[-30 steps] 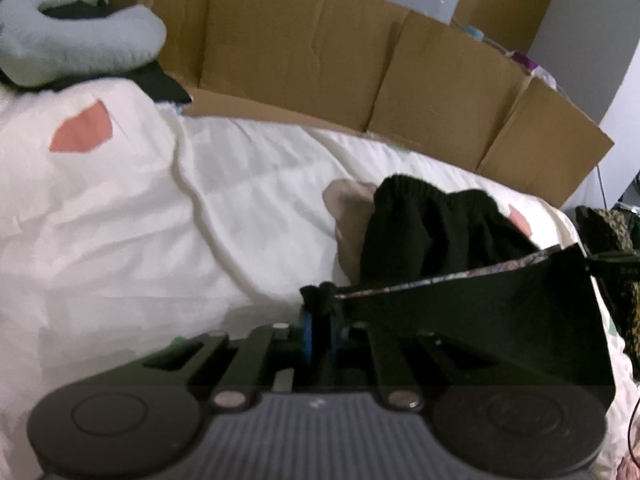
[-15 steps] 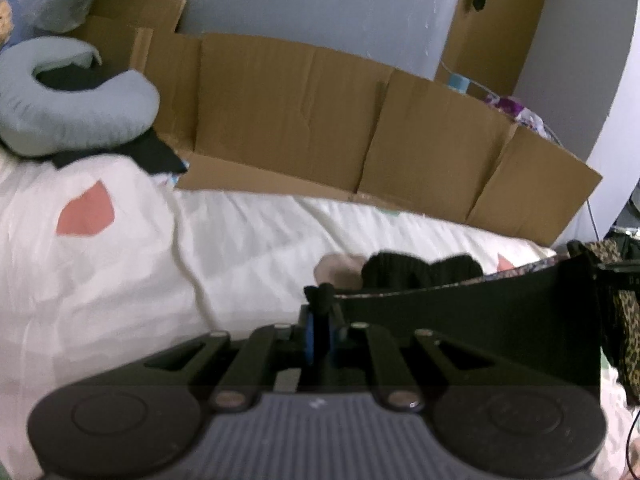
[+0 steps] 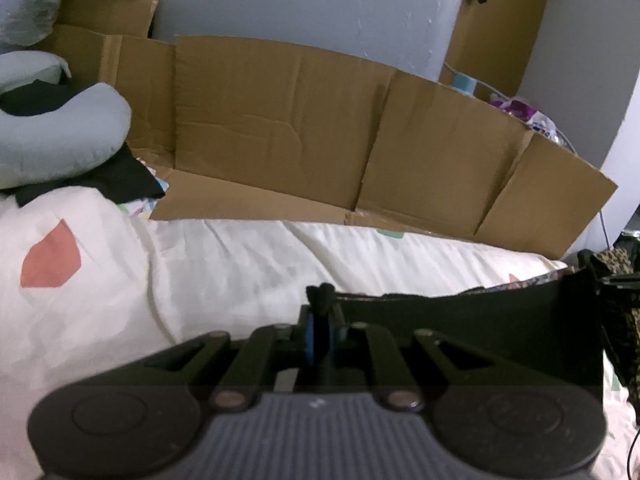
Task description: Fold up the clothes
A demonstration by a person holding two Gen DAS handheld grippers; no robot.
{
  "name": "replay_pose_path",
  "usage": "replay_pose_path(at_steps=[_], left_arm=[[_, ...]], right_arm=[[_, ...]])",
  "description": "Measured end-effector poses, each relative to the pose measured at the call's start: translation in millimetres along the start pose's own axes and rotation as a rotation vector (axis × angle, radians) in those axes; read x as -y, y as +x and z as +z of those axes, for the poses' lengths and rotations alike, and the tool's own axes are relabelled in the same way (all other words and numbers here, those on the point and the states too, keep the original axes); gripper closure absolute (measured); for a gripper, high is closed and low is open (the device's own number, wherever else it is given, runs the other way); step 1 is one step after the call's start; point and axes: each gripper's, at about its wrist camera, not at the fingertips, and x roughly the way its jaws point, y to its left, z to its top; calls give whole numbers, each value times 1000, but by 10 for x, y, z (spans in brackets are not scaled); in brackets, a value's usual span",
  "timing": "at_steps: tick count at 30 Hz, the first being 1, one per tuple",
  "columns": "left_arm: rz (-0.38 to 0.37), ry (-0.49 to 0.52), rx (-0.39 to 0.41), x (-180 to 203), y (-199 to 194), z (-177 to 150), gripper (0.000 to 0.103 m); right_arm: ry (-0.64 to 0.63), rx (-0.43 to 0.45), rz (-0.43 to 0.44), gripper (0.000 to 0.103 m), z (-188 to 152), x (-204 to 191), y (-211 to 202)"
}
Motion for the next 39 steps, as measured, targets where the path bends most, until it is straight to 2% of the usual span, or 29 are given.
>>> replay_pose_path(at_steps=[17, 20, 23, 26, 29, 34, 39], left_arm=[[5, 29, -85, -57, 549, 110, 96], [18, 44, -105, -45, 652, 91, 95], [45, 14, -119, -91, 745, 79, 93], [86, -53, -97, -170, 675, 113, 91], [86, -37, -88, -145, 556, 138, 87], [46, -11, -88, 66, 436, 132, 81], [-19, 2, -107, 348, 396, 62, 78]], right_arm=[[25, -74, -77, 98, -20, 107, 473], [28, -92, -90, 98, -35, 122, 531], [51, -113, -130, 97, -56, 178, 616], [60, -114, -152, 96, -72, 251, 650], [35, -104, -172, 96, -61, 253, 609], [7, -74, -196, 95, -19, 238, 503], [14, -54, -104, 95, -8, 144, 406]])
